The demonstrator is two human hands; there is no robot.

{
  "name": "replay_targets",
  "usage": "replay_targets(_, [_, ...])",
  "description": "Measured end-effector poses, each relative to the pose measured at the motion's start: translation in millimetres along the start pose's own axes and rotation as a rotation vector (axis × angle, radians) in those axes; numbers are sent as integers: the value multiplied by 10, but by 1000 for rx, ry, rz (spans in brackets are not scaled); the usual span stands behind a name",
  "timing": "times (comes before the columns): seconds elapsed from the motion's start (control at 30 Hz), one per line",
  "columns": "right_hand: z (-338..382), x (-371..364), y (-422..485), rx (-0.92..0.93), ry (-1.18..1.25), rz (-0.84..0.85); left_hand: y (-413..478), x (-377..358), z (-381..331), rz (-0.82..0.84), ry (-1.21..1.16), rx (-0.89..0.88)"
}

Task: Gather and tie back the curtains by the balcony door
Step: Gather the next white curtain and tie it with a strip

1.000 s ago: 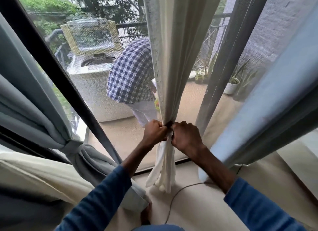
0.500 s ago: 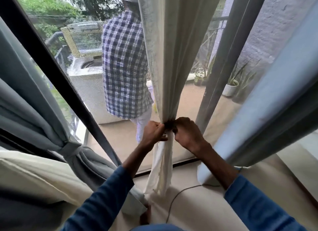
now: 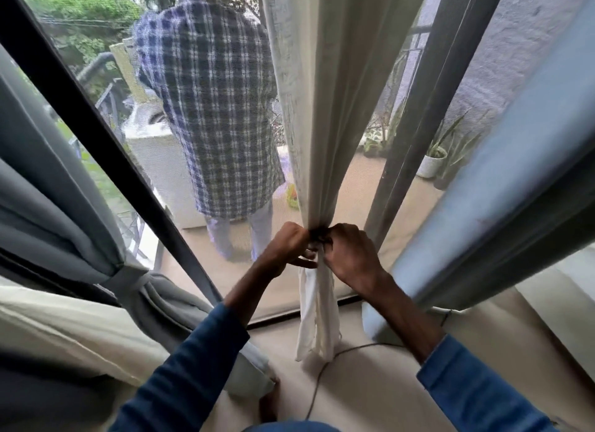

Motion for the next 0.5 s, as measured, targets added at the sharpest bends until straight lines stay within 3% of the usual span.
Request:
replay_targets(0.33, [-98, -176, 112, 39, -170, 296, 76, -91, 9, -90, 229, -37])
replay_targets(0.5, [-221, -290, 109, 64, -186, 186, 74, -115, -72, -147, 229, -92])
Point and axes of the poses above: each hand's wrist, its own y-axis towards the middle knuckle, its own x-axis out of the back of the hand, z = x × y, the point moved 6 cm from there along y, towards the middle knuckle, and after that the axes turned 3 degrees about z, right-handed, at the moved point
